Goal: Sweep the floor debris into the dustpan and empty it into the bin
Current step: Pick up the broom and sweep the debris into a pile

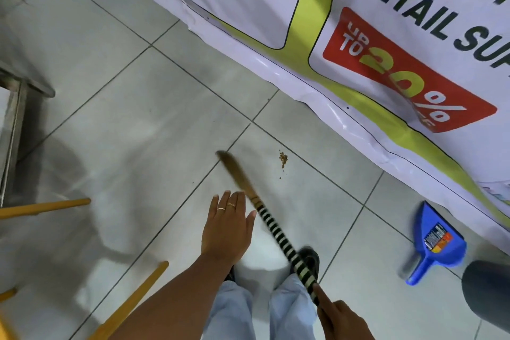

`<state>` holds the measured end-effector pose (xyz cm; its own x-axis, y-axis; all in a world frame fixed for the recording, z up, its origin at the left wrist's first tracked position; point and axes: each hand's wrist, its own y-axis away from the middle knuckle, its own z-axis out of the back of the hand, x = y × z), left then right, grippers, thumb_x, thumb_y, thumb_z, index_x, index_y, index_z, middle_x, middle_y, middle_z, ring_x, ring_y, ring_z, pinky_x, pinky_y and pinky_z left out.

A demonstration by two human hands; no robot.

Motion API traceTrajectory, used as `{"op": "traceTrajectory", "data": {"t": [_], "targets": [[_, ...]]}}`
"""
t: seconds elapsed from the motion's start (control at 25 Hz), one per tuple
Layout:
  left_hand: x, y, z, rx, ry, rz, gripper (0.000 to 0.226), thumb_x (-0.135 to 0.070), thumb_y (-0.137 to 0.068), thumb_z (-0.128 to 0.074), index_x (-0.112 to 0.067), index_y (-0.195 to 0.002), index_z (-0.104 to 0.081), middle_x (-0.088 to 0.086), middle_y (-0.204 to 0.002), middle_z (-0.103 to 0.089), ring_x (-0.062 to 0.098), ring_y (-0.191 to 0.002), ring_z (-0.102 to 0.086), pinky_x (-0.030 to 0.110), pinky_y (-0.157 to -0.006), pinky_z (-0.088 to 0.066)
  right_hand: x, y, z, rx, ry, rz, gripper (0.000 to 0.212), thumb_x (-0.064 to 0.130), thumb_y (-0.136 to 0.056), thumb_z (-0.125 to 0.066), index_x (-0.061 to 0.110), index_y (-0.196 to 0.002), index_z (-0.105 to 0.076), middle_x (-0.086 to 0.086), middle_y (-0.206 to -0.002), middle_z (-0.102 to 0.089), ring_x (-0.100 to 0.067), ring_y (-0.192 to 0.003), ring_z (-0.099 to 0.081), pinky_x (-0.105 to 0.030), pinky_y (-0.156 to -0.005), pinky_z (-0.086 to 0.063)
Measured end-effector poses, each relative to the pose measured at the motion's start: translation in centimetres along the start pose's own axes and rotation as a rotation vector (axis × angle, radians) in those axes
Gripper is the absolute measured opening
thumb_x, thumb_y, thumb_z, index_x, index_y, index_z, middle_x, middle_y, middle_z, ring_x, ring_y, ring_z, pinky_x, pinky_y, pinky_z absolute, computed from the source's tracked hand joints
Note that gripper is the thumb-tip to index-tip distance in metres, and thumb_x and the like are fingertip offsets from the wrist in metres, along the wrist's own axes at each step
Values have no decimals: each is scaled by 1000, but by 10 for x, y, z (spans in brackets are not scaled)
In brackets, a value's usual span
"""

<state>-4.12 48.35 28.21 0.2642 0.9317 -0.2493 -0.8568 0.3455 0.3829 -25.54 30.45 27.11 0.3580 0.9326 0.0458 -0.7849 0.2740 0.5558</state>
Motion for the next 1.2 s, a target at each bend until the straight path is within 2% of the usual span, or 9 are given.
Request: {"op": "traceTrajectory", "data": {"t": [0.08, 0.12, 0.2, 0.32, 0.52, 0.68, 0.8, 1.04, 1.2], "targets": [[-9, 0, -1, -13, -24, -8, 57, -39, -89, -29, -3, -115, -64, 11, -108, -73, 28, -109, -65, 45, -96, -50, -4, 0, 10, 222, -34, 14, 51, 33, -77, -51, 53, -123, -47, 1, -54, -20, -17, -37, -23, -13, -39, -2], [-14, 1, -2, -15, -28, -10, 56, -38, -88, -30, -3, -115, -63, 11, -108, -72, 28, -109, -65, 45, -97, -50, -10, -4, 10, 224, -59, -5, 51, 32, -86, -43, 55, -131, -34, 2, -59, -24, -17, -44, -36, -15, -42, -17], [-26, 5, -6, -18, -40, -24, 55, -38, -88, -31, -3, -116, -63, 10, -108, -72, 27, -109, -65, 44, -97, -50, -28, -8, 7, 321, -93, -40, 50, 34, -94, -31, 51, -139, -17, 1, -76, -35, -28, -82, -60, -29, -64, -38], [-40, 12, -12, 6, -49, -43, 57, -40, -89, -30, -4, -115, -65, 12, -109, -73, 26, -108, -66, 44, -96, -50, -46, -22, 8, 380, -94, -138, 47, 33, -95, -28, 45, -140, -20, -7, -94, -47, -29, -108, -59, -34, -85, -46], [-55, 13, -20, 57, -48, -52, 59, -42, -90, -28, -4, -113, -66, 11, -108, -73, 27, -107, -67, 44, -94, -51, -68, -46, 12, 348, -97, -119, 43, 27, -96, -28, 35, -138, -29, -4, -79, -39, -31, -102, -61, -32, -70, -37], [-62, 9, -24, 84, -44, -77, 59, -41, -89, -28, -4, -114, -66, 11, -108, -73, 27, -107, -67, 44, -94, -52, -86, -60, 15, 309, -83, -153, 42, 26, -98, -27, 32, -139, -30, -9, -98, -58, -30, -91, -60, -29, -68, -36], [-65, 7, -25, 149, -39, -83, 70, -43, -97, -10, -4, -114, -66, 11, -108, -74, 27, -107, -67, 44, -93, -53, -97, -65, 17, 277, -57, -184, 45, 26, -98, -28, 32, -142, -26, -8, -112, -60, -27, -98, -62, -29, -68, -37], [-86, 1, -30, 182, -185, -199, 83, -44, -98, 4, -5, -112, -68, 9, -106, -75, 25, -105, -68, 44, -92, -51, -132, -44, 23, 211, -119, -111, 49, 30, -97, -30, 39, -144, -18, -5, -112, -59, -31, -93, -64, -36, -67, -43], [-156, -14, -42, 184, -270, -291, 84, -43, -98, 4, -2, -111, -68, 11, -106, -75, 27, -104, -68, 45, -92, -51, -182, -14, 2, 123, -198, -132, 52, 40, -81, -32, 37, -133, -32, -3, -69, -68, -26, -42, -62, -34, -33, -45]]}}
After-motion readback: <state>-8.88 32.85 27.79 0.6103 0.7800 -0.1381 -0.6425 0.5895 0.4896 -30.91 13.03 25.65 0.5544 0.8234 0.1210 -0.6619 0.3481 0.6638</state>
